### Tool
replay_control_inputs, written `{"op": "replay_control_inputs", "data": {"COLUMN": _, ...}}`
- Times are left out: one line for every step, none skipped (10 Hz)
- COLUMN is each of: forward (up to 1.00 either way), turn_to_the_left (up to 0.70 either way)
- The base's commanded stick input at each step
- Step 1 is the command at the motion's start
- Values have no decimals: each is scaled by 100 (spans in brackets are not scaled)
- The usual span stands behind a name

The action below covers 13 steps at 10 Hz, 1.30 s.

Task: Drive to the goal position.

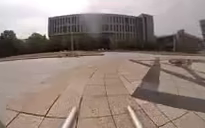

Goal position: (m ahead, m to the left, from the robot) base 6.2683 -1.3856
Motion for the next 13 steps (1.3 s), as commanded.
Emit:
{"op": "replay_control_inputs", "data": {"forward": 0, "turn_to_the_left": 0}}
{"op": "replay_control_inputs", "data": {"forward": 0, "turn_to_the_left": 0}}
{"op": "replay_control_inputs", "data": {"forward": 0, "turn_to_the_left": 0}}
{"op": "replay_control_inputs", "data": {"forward": 0, "turn_to_the_left": 0}}
{"op": "replay_control_inputs", "data": {"forward": 0, "turn_to_the_left": 0}}
{"op": "replay_control_inputs", "data": {"forward": 12, "turn_to_the_left": 0}}
{"op": "replay_control_inputs", "data": {"forward": 33, "turn_to_the_left": 0}}
{"op": "replay_control_inputs", "data": {"forward": 37, "turn_to_the_left": 0}}
{"op": "replay_control_inputs", "data": {"forward": 44, "turn_to_the_left": 0}}
{"op": "replay_control_inputs", "data": {"forward": 59, "turn_to_the_left": 0}}
{"op": "replay_control_inputs", "data": {"forward": 70, "turn_to_the_left": 0}}
{"op": "replay_control_inputs", "data": {"forward": 70, "turn_to_the_left": 0}}
{"op": "replay_control_inputs", "data": {"forward": 70, "turn_to_the_left": 0}}
